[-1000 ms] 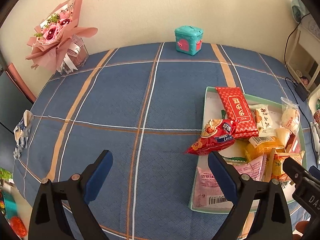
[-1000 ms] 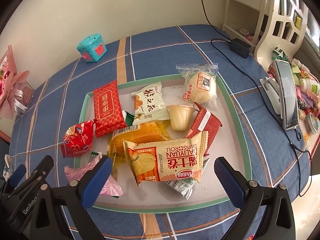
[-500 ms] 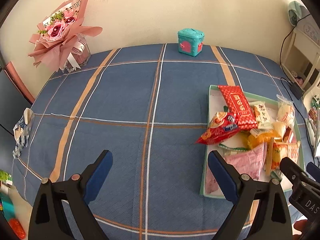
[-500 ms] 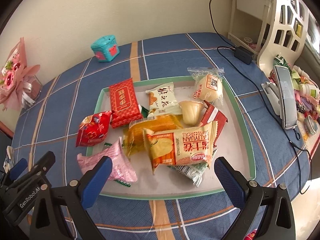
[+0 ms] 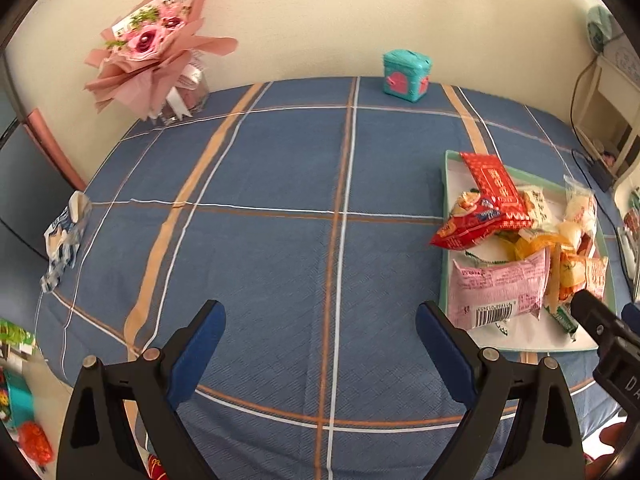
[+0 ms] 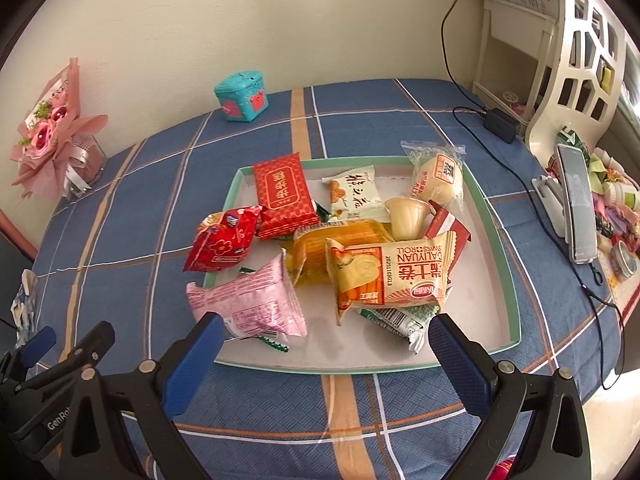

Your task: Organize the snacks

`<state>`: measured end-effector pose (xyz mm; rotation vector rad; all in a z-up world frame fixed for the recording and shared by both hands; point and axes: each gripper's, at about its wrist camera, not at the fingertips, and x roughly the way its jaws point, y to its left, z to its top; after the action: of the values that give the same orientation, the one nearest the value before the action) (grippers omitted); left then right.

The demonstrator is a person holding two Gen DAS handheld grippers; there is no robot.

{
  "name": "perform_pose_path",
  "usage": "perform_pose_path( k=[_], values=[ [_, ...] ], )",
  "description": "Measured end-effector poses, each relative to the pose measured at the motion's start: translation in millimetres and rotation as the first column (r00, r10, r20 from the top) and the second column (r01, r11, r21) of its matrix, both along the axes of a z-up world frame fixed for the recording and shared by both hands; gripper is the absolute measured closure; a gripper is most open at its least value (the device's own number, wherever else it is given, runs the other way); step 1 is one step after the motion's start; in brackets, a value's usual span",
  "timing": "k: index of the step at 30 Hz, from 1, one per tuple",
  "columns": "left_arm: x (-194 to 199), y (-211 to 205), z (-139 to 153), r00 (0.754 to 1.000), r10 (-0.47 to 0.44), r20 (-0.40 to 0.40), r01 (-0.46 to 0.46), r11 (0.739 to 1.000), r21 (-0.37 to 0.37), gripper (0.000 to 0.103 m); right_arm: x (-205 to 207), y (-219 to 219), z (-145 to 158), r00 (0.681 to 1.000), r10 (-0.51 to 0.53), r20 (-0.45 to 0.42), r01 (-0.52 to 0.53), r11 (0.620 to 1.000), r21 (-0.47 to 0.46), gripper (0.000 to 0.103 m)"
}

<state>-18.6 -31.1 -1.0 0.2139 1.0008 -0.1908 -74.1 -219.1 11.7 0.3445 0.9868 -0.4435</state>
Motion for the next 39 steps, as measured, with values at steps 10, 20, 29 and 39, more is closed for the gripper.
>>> perform_pose_path(
  k=[10,20,29,39],
  values=[
    [0.4,10.2,5.1,1.0,0.016,0.001,-0.016,1.0,0.022,0.007,-1.8,13.3,9.9,0.999,0.042,0.029,-0.041,0.998,-0.038,0.0],
    [0.3,25.4,9.0,0.999,0.038,0.001,-0.038,0.999,0.01,0.007,-0.8,24.3,10.3,0.997,0.08,0.013,-0.079,0.996,-0.051,0.0],
    [-1.2,23.4,11.3,0.999,0.033,0.018,-0.033,0.999,0.026,0.007,0.3,24.6,10.3,0.996,0.085,0.01,-0.084,0.995,-0.047,0.0],
    [-1.4,21.1,13.9,0.999,0.026,0.032,-0.026,0.999,0.027,0.007,2.5,25.5,7.3,0.996,0.09,-0.003,-0.09,0.995,-0.045,0.0]
  ],
)
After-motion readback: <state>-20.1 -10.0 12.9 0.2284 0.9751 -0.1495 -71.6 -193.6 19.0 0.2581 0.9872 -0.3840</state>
